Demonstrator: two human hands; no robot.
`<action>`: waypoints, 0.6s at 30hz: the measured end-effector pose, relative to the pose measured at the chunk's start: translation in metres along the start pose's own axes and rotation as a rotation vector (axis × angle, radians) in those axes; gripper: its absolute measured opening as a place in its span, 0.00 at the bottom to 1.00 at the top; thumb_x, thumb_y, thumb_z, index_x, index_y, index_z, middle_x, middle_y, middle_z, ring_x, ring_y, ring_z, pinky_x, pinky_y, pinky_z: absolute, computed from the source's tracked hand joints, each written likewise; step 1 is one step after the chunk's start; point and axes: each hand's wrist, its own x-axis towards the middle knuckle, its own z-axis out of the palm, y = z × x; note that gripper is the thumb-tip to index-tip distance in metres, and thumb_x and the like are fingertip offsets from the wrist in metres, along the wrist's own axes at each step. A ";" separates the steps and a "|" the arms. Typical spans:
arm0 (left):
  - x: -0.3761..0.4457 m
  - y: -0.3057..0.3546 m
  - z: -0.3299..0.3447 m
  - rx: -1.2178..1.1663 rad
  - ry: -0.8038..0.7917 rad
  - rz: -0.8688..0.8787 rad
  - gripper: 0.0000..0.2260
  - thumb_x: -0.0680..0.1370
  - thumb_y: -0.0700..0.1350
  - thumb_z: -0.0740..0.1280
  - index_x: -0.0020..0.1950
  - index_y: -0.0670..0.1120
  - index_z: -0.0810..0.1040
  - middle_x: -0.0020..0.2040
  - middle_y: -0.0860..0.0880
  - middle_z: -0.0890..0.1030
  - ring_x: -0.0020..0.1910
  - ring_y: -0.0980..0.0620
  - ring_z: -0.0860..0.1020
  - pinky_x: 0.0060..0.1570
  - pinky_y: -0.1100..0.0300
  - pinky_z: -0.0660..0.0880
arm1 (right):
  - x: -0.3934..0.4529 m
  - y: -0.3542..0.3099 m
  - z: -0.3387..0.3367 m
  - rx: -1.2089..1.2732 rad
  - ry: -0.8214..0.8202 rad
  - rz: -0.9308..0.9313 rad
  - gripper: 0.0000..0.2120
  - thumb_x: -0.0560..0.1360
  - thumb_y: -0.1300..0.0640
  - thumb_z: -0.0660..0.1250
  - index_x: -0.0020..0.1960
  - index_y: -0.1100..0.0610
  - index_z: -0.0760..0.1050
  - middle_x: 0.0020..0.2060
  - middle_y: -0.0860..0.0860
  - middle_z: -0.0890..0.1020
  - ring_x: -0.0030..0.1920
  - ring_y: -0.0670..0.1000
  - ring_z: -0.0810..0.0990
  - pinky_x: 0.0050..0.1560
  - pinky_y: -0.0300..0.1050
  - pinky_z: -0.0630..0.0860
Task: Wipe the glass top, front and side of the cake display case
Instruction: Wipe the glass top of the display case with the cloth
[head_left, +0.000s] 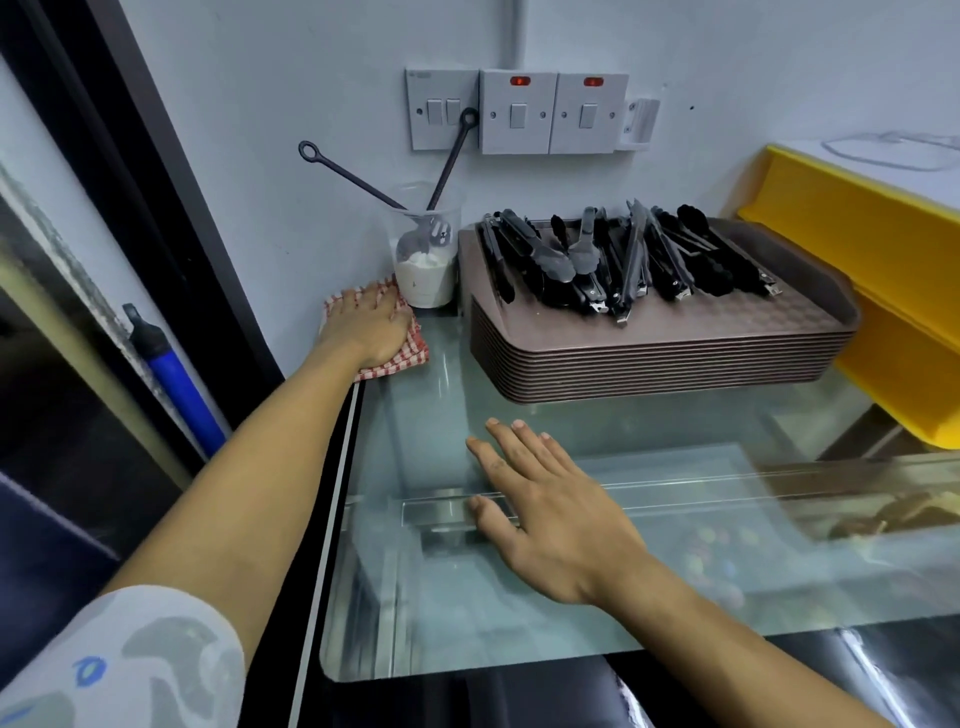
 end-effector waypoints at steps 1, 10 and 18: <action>-0.009 0.003 0.002 -0.005 -0.003 0.014 0.29 0.87 0.60 0.42 0.86 0.51 0.46 0.86 0.46 0.44 0.84 0.40 0.43 0.82 0.44 0.42 | 0.000 0.000 0.000 0.001 0.001 0.003 0.31 0.85 0.38 0.46 0.85 0.45 0.45 0.84 0.44 0.42 0.82 0.43 0.34 0.79 0.41 0.32; -0.116 0.028 0.020 0.027 -0.061 0.209 0.25 0.87 0.59 0.41 0.85 0.60 0.42 0.85 0.54 0.40 0.84 0.47 0.37 0.82 0.47 0.37 | -0.005 -0.001 0.000 0.016 0.009 -0.006 0.29 0.86 0.42 0.46 0.85 0.47 0.47 0.84 0.47 0.44 0.83 0.46 0.37 0.81 0.44 0.34; -0.087 0.045 0.013 0.034 -0.047 0.047 0.27 0.86 0.61 0.40 0.85 0.59 0.43 0.86 0.50 0.42 0.84 0.41 0.39 0.81 0.43 0.38 | -0.012 0.018 -0.014 0.065 0.071 0.234 0.32 0.85 0.44 0.54 0.84 0.56 0.53 0.84 0.53 0.53 0.84 0.53 0.46 0.82 0.48 0.40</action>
